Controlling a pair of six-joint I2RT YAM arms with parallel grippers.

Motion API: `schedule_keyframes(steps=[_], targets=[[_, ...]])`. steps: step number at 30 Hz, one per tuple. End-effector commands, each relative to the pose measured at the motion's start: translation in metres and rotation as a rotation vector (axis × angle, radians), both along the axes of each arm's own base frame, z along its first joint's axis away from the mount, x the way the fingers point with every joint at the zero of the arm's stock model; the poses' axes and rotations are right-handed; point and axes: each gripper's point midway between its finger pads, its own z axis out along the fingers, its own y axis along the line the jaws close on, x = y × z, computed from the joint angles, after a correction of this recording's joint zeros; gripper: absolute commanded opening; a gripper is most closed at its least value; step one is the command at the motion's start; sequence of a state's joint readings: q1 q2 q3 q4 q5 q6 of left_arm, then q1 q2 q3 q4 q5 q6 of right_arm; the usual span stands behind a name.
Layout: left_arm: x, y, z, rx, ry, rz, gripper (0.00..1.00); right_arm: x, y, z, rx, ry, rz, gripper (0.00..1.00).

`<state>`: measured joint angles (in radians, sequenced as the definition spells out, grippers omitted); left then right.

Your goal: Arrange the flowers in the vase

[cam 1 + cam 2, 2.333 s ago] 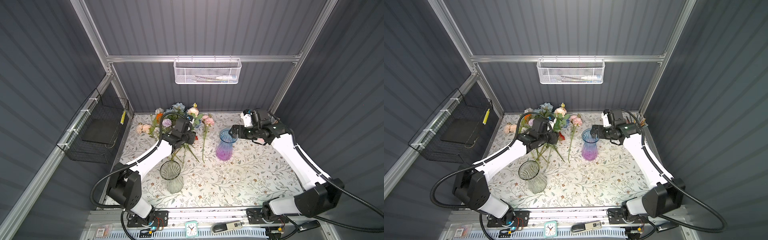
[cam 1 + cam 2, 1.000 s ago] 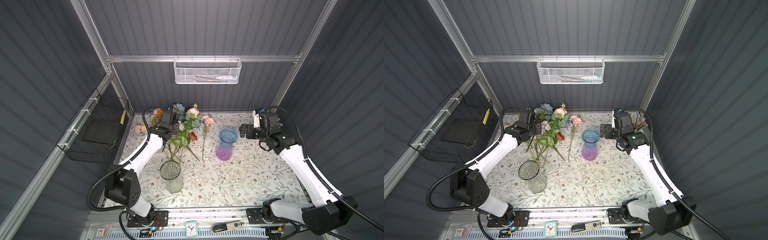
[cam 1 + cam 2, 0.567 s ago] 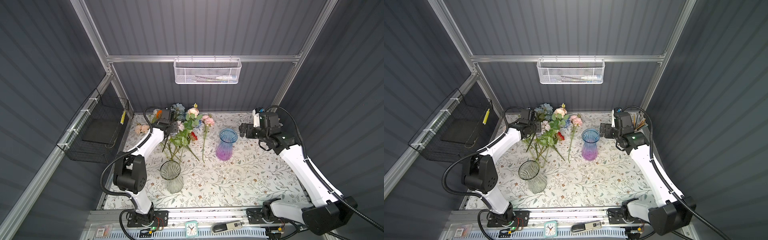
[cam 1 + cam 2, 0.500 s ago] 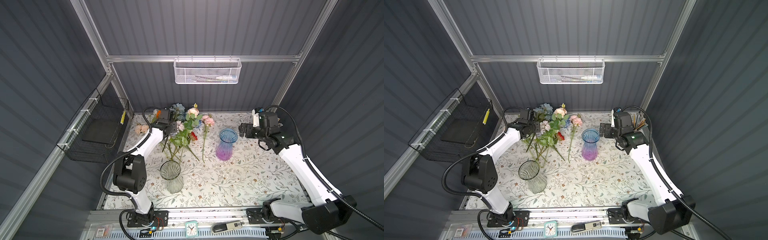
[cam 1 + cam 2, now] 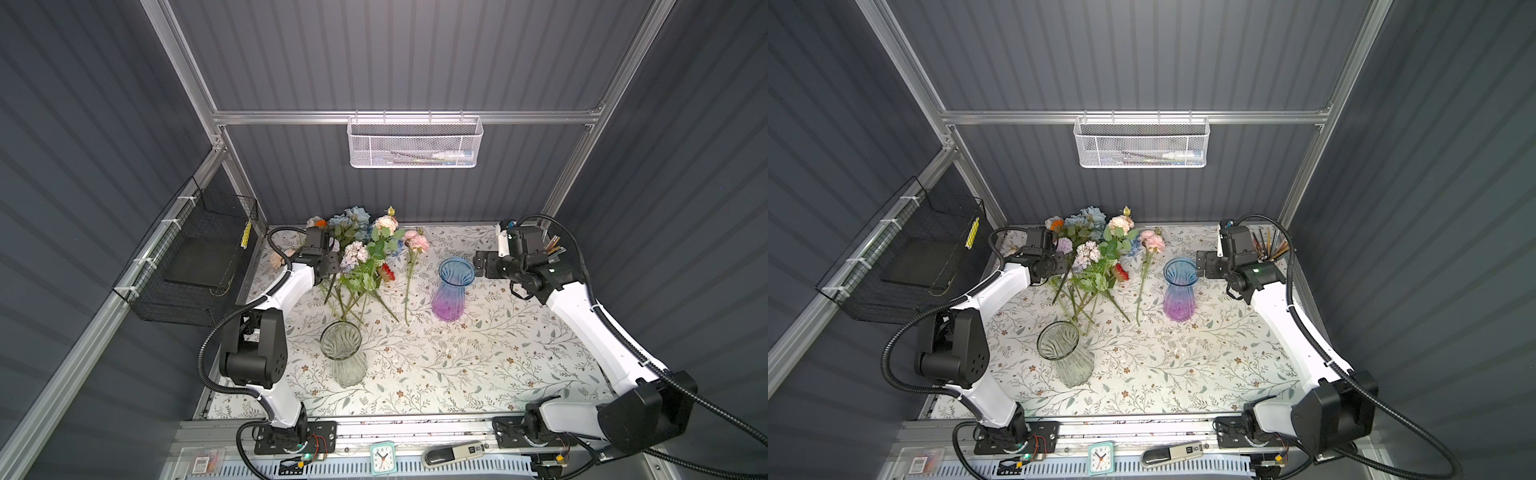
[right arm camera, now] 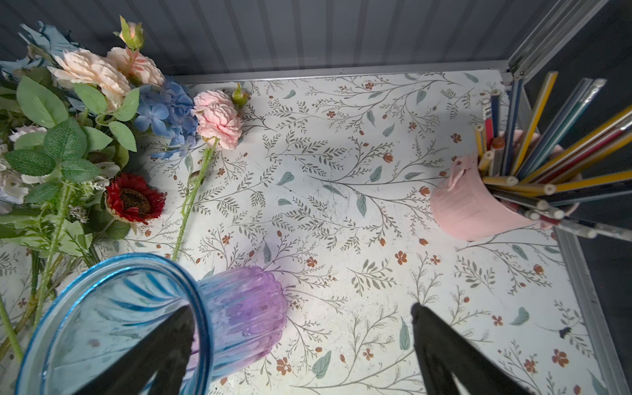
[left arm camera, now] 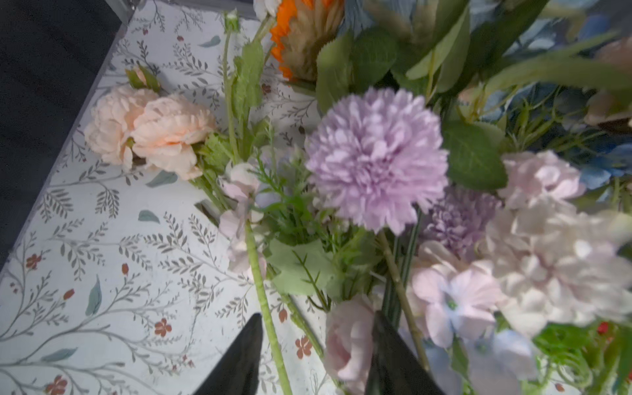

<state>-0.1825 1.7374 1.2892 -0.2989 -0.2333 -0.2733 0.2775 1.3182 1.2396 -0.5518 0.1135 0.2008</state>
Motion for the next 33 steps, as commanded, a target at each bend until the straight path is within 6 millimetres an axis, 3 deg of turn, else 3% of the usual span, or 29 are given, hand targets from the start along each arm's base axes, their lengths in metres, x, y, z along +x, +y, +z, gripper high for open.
schedule_keyframes(steps=[1, 4, 9, 11, 15, 17, 25, 29, 33], targets=[[0.024, -0.005, -0.012, 0.007, -0.038, -0.027, 0.44, 0.004, -0.003, -0.001, -0.023, -0.013, -0.007, 0.99], [0.037, -0.005, -0.026, 0.009, -0.047, -0.032, 0.40, 0.004, -0.003, 0.001, -0.021, -0.017, -0.009, 0.99], [0.048, -0.019, -0.043, -0.054, -0.039, -0.076, 0.41, 0.002, -0.003, 0.008, -0.011, -0.032, -0.010, 0.99], [0.048, -0.019, -0.046, -0.052, -0.043, -0.073, 0.33, 0.002, -0.003, 0.009, -0.008, -0.033, -0.012, 0.99], [0.048, -0.011, -0.032, -0.012, -0.071, -0.052, 0.05, 0.000, -0.003, 0.015, 0.003, -0.044, -0.009, 0.99], [0.046, -0.003, -0.020, 0.015, -0.090, -0.033, 0.00, -0.001, -0.003, 0.019, 0.005, -0.049, -0.009, 0.99], [0.030, 0.049, 0.021, 0.151, -0.148, 0.139, 0.00, -0.001, 0.002, 0.029, 0.034, -0.073, 0.007, 0.99], [0.032, 0.053, 0.031, 0.155, -0.166, 0.152, 0.00, 0.001, 0.006, 0.032, 0.047, -0.071, 0.017, 0.99], [0.040, 0.041, 0.031, 0.126, -0.188, 0.077, 0.00, 0.001, 0.009, 0.037, 0.058, -0.074, 0.023, 0.99]])
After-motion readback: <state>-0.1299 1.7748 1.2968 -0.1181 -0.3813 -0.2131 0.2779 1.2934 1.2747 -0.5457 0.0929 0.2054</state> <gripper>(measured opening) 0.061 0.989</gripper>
